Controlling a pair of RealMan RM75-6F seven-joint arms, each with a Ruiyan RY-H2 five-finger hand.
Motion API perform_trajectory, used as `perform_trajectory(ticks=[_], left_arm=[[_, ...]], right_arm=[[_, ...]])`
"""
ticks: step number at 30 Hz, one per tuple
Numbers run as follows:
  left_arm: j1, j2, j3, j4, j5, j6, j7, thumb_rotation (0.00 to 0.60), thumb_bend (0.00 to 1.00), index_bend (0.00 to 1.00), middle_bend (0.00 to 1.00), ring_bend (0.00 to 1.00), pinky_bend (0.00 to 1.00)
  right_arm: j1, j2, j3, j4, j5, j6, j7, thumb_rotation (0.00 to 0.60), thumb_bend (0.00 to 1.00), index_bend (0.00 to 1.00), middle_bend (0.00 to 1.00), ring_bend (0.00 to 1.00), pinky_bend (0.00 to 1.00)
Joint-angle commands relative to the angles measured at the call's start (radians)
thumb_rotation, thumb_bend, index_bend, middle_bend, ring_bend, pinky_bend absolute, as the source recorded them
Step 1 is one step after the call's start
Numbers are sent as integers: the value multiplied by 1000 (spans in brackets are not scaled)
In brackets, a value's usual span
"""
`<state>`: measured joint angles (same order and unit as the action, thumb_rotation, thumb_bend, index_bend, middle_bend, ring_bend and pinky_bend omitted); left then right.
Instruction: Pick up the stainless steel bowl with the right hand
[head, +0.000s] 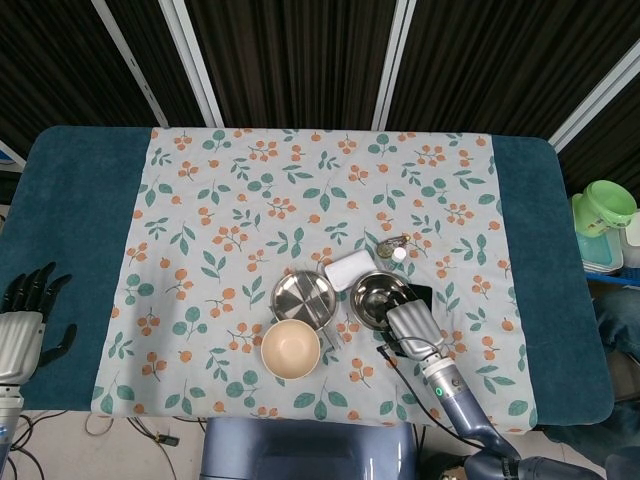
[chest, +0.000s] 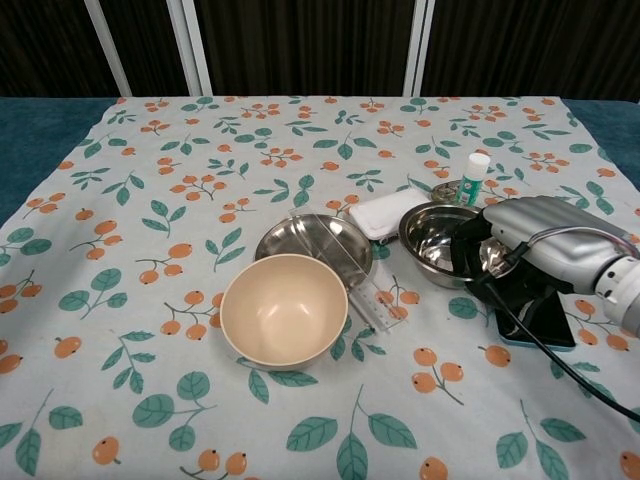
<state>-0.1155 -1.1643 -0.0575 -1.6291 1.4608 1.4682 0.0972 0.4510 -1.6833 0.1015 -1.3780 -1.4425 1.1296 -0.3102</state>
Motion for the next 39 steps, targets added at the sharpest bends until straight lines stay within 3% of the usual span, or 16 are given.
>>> perform_trajectory(ticks=[1, 15, 21, 25, 39], left_arm=[[0, 0, 0, -2, -1, -1, 1, 600, 372, 123, 0, 0, 0], [2, 2, 1, -8, -7, -3, 9, 600, 373, 123, 0, 0, 0], [2, 2, 1, -10, -7, -3, 12, 600, 373, 123, 0, 0, 0], [3, 1, 2, -11, -6, -2, 15, 600, 373, 123, 0, 0, 0], [6, -2, 4, -9, -1, 3, 19, 600, 373, 123, 0, 0, 0]], right_arm=[[-2, 10, -7, -4, -7, 7, 11, 600, 519, 527, 600, 309, 197], [-48, 128, -52, -111, -120, 149, 62, 600, 522, 569, 650, 357, 198], [-71, 209, -43, -177, -154, 221, 74, 600, 523, 569, 650, 357, 197], [-81, 264, -24, -222, -167, 261, 87, 600, 522, 569, 650, 357, 198], [-100, 421, 125, -346, -124, 391, 264, 600, 522, 569, 650, 357, 198]])
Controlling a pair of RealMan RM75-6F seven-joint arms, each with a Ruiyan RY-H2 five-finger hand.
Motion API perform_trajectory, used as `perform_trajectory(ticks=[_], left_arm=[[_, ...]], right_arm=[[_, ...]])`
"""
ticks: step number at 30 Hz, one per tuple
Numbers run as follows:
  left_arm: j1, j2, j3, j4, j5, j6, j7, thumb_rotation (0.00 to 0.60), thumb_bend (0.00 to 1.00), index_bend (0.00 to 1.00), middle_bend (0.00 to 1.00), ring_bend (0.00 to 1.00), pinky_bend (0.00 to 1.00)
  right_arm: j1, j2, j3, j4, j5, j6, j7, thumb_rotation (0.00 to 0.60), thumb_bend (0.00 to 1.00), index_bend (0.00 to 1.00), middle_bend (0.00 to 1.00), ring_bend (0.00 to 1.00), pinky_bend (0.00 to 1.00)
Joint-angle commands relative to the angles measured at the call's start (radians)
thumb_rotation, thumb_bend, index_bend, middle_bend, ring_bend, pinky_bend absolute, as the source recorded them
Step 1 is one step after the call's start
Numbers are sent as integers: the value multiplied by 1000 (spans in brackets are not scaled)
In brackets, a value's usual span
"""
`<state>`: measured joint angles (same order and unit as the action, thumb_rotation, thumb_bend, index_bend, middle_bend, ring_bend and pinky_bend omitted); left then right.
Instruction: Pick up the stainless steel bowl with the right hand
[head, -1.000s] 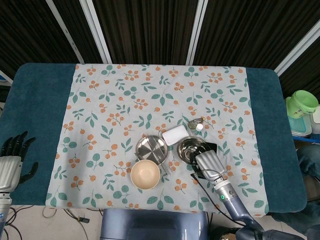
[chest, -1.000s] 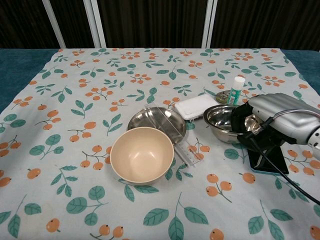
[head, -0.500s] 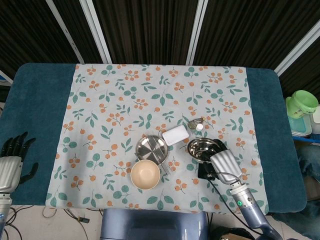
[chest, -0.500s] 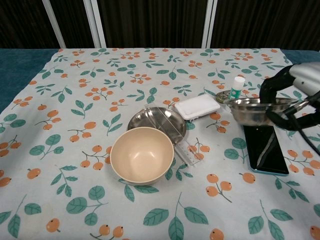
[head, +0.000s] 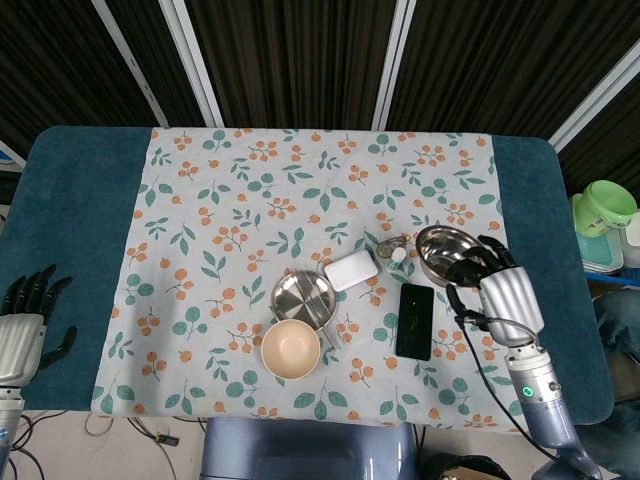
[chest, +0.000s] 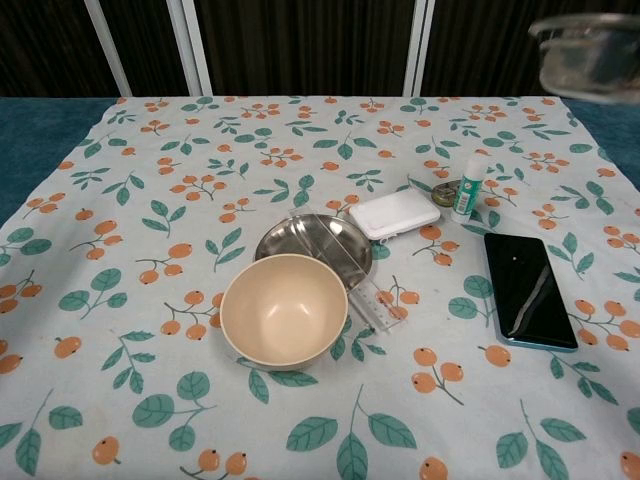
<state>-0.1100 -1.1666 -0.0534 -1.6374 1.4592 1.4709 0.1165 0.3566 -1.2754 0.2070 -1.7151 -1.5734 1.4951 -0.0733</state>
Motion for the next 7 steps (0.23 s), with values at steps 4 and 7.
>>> perform_trajectory(ticks=[4, 7], left_arm=[[1, 0, 0, 0, 1, 2, -1, 600, 374, 123, 0, 0, 0], [2, 0, 0, 1, 2, 3, -4, 600, 374, 123, 0, 0, 0]], right_arm=[[-17, 21, 35, -12, 6, 61, 57, 600, 526, 574, 657, 369, 232], [-24, 29, 37, -15, 2, 72, 61, 600, 526, 578, 661, 374, 236]])
